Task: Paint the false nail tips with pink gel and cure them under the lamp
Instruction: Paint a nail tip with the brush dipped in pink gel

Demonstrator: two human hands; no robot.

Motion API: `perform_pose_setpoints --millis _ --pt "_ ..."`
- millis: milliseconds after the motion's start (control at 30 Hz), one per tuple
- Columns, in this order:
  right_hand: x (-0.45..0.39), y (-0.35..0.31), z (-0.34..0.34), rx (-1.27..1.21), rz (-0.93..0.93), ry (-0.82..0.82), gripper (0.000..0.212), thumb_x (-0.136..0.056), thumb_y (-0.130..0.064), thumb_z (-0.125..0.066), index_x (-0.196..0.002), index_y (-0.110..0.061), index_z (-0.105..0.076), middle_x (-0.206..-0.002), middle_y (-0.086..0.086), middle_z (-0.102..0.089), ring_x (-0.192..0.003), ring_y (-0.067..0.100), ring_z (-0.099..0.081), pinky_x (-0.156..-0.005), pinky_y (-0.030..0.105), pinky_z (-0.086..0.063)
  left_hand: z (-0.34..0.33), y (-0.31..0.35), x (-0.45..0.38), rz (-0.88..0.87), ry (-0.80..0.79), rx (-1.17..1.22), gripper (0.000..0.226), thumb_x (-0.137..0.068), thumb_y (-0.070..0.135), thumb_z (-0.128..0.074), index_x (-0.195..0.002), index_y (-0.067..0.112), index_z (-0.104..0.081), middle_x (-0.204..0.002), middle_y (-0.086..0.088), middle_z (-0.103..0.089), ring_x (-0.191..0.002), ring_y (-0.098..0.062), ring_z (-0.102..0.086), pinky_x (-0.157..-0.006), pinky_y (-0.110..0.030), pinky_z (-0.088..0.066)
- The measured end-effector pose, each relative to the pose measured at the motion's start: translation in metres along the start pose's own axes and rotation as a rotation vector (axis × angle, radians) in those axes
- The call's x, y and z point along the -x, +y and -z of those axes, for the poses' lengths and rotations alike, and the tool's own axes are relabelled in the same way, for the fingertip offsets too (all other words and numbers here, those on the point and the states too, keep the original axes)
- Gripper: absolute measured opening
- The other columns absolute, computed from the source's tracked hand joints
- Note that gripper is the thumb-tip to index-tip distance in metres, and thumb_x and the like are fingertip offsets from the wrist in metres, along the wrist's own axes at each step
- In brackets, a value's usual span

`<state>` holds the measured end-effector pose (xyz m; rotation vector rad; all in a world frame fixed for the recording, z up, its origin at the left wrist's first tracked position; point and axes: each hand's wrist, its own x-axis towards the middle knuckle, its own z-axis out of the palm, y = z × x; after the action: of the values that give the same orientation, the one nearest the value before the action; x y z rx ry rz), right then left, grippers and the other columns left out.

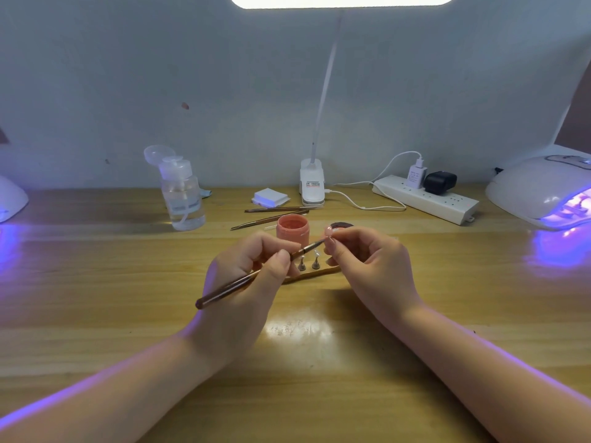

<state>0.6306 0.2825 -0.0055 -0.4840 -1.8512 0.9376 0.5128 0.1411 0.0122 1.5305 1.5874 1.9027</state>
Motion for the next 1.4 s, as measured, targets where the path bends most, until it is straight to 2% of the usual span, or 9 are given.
perform_pose_setpoints --millis 133,300,467,767,867,967,1133,1267,1400 --pt "0.001 0.000 0.000 0.008 -0.004 -0.001 0.013 -0.085 -0.014 -0.071 -0.089 -0.026 -0.070 -0.074 -0.001 -0.072 -0.068 0.016 -0.069 -0.068 0.043 -0.057 -0.001 0.000 -0.001 0.013 0.002 -0.017 0.017 -0.088 0.019 -0.055 -0.097 0.017 -0.069 -0.084 0.002 -0.072 -0.083 -0.008 -0.067 -0.072 -0.014 -0.048" --pt "-0.005 -0.008 0.005 0.024 0.053 0.039 0.009 -0.086 -0.011 -0.071 -0.094 -0.016 -0.073 -0.077 -0.002 -0.072 -0.070 0.017 -0.068 -0.066 0.041 -0.056 0.001 0.008 -0.001 -0.043 0.020 0.016 0.024 -0.083 0.032 -0.054 -0.093 0.016 -0.069 -0.080 0.003 -0.071 -0.079 -0.011 -0.067 -0.071 -0.016 -0.049" --pt "-0.013 -0.021 0.011 -0.047 0.115 0.120 0.011 -0.086 -0.012 -0.072 -0.096 -0.009 -0.073 -0.080 -0.002 -0.073 -0.075 0.017 -0.070 -0.070 0.041 -0.058 0.000 0.022 -0.006 -0.084 0.086 0.039 0.016 -0.089 0.014 -0.054 -0.096 0.021 -0.066 -0.083 0.016 -0.073 -0.080 0.000 -0.068 -0.068 -0.007 -0.048" --pt "-0.010 -0.020 0.013 -0.042 0.125 0.091 0.011 -0.085 -0.008 -0.072 -0.096 -0.010 -0.073 -0.082 -0.002 -0.074 -0.078 0.018 -0.071 -0.072 0.042 -0.058 -0.003 0.024 -0.001 -0.066 0.015 -0.077 0.020 -0.088 0.025 -0.060 -0.105 0.029 -0.069 -0.096 0.009 -0.074 -0.092 -0.009 -0.068 -0.074 -0.010 -0.048" --pt "-0.010 -0.018 0.013 -0.004 0.126 0.102 0.010 -0.085 -0.008 -0.072 -0.095 -0.010 -0.073 -0.080 -0.002 -0.073 -0.074 0.018 -0.070 -0.070 0.042 -0.057 -0.001 0.024 -0.001 -0.056 0.004 -0.063 0.017 -0.084 0.029 -0.060 -0.095 0.023 -0.072 -0.088 0.004 -0.074 -0.090 -0.013 -0.068 -0.077 -0.017 -0.050" --pt "-0.009 -0.014 0.012 0.005 0.093 0.097 0.009 -0.086 -0.010 -0.070 -0.096 -0.011 -0.072 -0.080 -0.001 -0.072 -0.073 0.018 -0.069 -0.068 0.042 -0.056 0.002 0.025 -0.008 -0.072 0.033 -0.042 0.013 -0.084 0.018 -0.056 -0.088 0.017 -0.068 -0.076 0.009 -0.071 -0.076 -0.005 -0.067 -0.069 -0.011 -0.048" --pt "-0.003 -0.001 0.008 0.085 0.069 0.048 0.005 -0.087 -0.011 -0.068 -0.092 -0.010 -0.070 -0.077 0.000 -0.071 -0.067 0.015 -0.066 -0.064 0.040 -0.054 0.018 0.015 -0.052 0.123 0.169 -0.174 0.007 -0.087 0.015 -0.060 -0.085 0.020 -0.065 -0.063 0.009 -0.069 -0.063 -0.002 -0.063 -0.069 -0.025 -0.051" --pt "-0.003 0.006 0.006 0.149 0.083 0.051 0.003 -0.086 -0.011 -0.069 -0.087 -0.014 -0.069 -0.072 -0.003 -0.068 -0.063 0.010 -0.060 -0.060 0.031 -0.051 0.023 0.008 -0.091 0.261 0.078 -0.442 0.018 -0.085 0.017 -0.062 -0.068 0.017 -0.066 -0.054 0.008 -0.066 -0.057 -0.004 -0.057 -0.063 -0.028 -0.044" --pt "-0.004 0.007 0.003 0.199 0.141 0.044 0.007 -0.085 -0.010 -0.069 -0.087 -0.016 -0.067 -0.075 -0.002 -0.068 -0.064 0.011 -0.060 -0.058 0.030 -0.050 0.016 0.007 -0.123 0.379 -0.036 -0.570 0.017 -0.083 0.018 -0.065 -0.068 0.012 -0.069 -0.066 -0.002 -0.068 -0.071 -0.018 -0.060 -0.072 -0.038 -0.053"
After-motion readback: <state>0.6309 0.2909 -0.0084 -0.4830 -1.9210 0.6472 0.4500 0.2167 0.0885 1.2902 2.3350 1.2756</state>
